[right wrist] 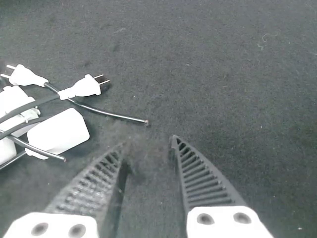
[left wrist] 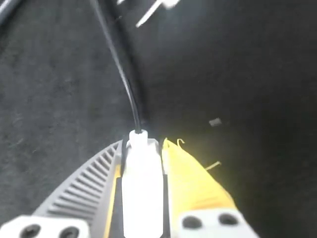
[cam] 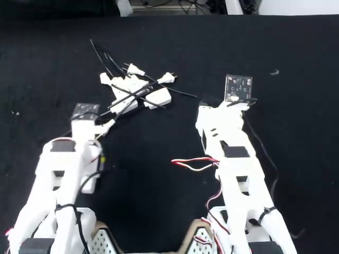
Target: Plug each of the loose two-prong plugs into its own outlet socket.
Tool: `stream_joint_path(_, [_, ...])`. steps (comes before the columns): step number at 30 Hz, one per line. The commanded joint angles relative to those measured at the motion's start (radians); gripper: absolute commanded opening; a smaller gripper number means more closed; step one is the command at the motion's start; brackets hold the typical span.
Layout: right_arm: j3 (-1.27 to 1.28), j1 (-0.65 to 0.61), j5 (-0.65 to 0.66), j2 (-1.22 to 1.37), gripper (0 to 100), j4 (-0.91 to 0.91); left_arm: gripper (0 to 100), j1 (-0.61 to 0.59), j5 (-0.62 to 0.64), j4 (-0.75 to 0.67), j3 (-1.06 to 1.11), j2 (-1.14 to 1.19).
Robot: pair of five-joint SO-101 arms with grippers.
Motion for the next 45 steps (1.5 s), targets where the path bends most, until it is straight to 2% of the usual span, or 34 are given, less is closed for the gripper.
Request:
stream_joint_path(1, [-0.021, -0.012, -0.002, -0.002, 11.9, -0.023, 3, 0.176, 0.181, -0.012, -0.163, -0.017])
stream_joint_path(4, [-0.019, -0.012, -0.002, -0.002, 11.9, -0.023, 3, 0.295, 0.27, -0.012, -0.277, -0.017])
stream_joint_path(7, [-0.018, -0.008, -0.002, -0.002, 11.9, -0.023, 3, 0.361, 0.316, -0.052, -0.34, -0.008])
stream_joint_path(9, [-0.018, -0.008, -0.002, -0.002, 11.9, -0.023, 3, 0.367, 0.336, -0.146, -0.305, -0.005])
stream_joint_path(14, [-0.018, -0.009, 0.018, -0.002, 11.9, -0.023, 4, 0.372, 0.338, -0.514, -0.062, -0.006])
stream_joint_path(16, [-0.016, -0.012, 0.038, -0.002, 11.8, -0.023, 11, 0.394, 0.339, -0.574, -0.001, -0.006])
stream_joint_path(20, [-0.016, -0.012, 0.04, -0.002, 11.8, -0.023, 30, 0.401, 0.339, -0.572, 0.076, -0.008])
stream_joint_path(27, [-0.016, -0.012, 0.04, -0.002, 11.8, -0.023, 26, 0.216, 0.324, -0.572, 0.108, -0.017])
stream_joint_path(31, [-0.016, -0.012, 0.04, -0.002, 11.8, -0.023, 26, 0.162, 0.224, -0.572, 0.117, -0.008])
stream_joint_path(36, [-0.016, -0.014, 0.04, -0.002, 11.8, -0.023, 26, 0.114, 0.175, -0.571, 0.165, -0.018])
stream_joint_path(45, [-0.016, -0.034, 0.04, -0.002, 11.8, -0.023, 26, 0.056, 0.055, -0.361, 0.147, -0.018])
